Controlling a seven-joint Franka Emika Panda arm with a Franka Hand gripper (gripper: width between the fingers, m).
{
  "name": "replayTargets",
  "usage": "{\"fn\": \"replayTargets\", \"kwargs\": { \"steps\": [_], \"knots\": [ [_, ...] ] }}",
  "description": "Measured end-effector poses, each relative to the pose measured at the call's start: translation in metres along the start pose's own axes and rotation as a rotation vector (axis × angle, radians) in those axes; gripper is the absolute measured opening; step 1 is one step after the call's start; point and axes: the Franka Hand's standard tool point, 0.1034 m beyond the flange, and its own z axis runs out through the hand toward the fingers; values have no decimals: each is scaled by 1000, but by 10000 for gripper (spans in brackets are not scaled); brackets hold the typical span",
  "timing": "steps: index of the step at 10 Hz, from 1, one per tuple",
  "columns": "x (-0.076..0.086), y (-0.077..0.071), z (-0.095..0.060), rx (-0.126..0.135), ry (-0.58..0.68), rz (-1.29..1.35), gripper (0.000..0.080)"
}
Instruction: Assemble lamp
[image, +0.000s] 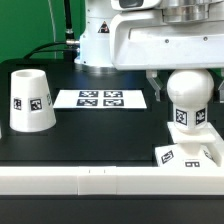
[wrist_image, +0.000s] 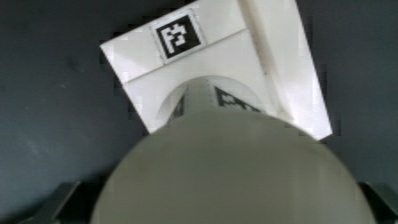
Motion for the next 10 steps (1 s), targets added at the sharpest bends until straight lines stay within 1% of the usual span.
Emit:
{"fn": "replayTargets", "kwargs": {
  "steps": [3, 5, 6, 8, 10],
  "knots": [
    [-1, 0, 0, -1, -2, 179, 577],
    [-4, -2, 1, -1, -11, 331, 577],
    [-8, -3, 3, 9, -26, 476, 577],
    [-11, -7, 4, 24, -51, 660, 577],
    [-15, -10, 6, 48, -99, 883, 577]
  ]
}}
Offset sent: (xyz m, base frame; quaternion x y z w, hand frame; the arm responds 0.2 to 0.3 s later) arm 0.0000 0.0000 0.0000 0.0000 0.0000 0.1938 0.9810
